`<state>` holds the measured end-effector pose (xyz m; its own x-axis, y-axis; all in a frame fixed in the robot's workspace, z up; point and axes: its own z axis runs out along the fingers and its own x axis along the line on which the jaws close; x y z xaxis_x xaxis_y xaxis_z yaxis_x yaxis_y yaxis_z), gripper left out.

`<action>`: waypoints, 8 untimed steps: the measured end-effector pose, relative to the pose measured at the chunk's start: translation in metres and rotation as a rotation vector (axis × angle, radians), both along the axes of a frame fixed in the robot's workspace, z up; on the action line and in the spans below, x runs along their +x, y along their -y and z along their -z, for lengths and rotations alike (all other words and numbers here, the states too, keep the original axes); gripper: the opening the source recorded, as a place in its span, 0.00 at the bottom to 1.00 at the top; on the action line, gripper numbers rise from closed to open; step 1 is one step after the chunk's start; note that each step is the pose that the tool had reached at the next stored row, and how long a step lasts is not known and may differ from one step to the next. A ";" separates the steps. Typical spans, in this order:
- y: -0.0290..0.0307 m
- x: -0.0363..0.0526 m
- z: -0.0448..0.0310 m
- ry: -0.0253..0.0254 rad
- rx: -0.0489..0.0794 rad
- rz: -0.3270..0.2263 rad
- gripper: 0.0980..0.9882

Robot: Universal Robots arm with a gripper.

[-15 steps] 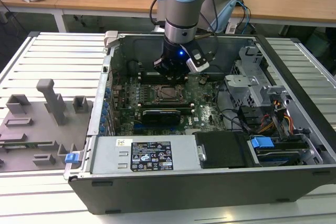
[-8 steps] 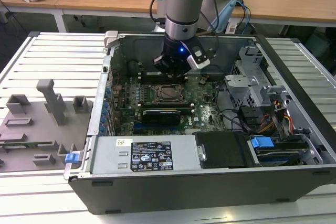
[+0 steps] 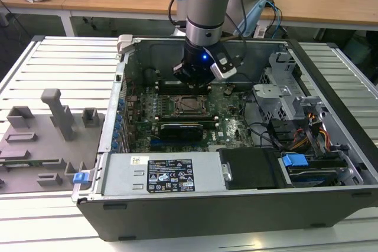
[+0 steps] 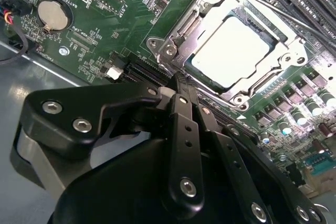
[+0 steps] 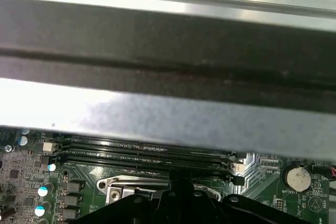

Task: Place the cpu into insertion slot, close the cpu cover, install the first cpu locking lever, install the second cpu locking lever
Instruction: 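Install the first cpu locking lever, then install the second cpu locking lever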

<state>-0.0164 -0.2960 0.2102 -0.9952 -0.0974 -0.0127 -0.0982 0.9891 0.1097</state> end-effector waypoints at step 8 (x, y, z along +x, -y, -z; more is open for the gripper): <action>0.0021 0.0000 0.0000 -0.0001 0.000 0.000 0.01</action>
<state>-0.0164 -0.2981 0.2103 -0.9952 -0.0975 -0.0126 -0.0983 0.9891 0.1096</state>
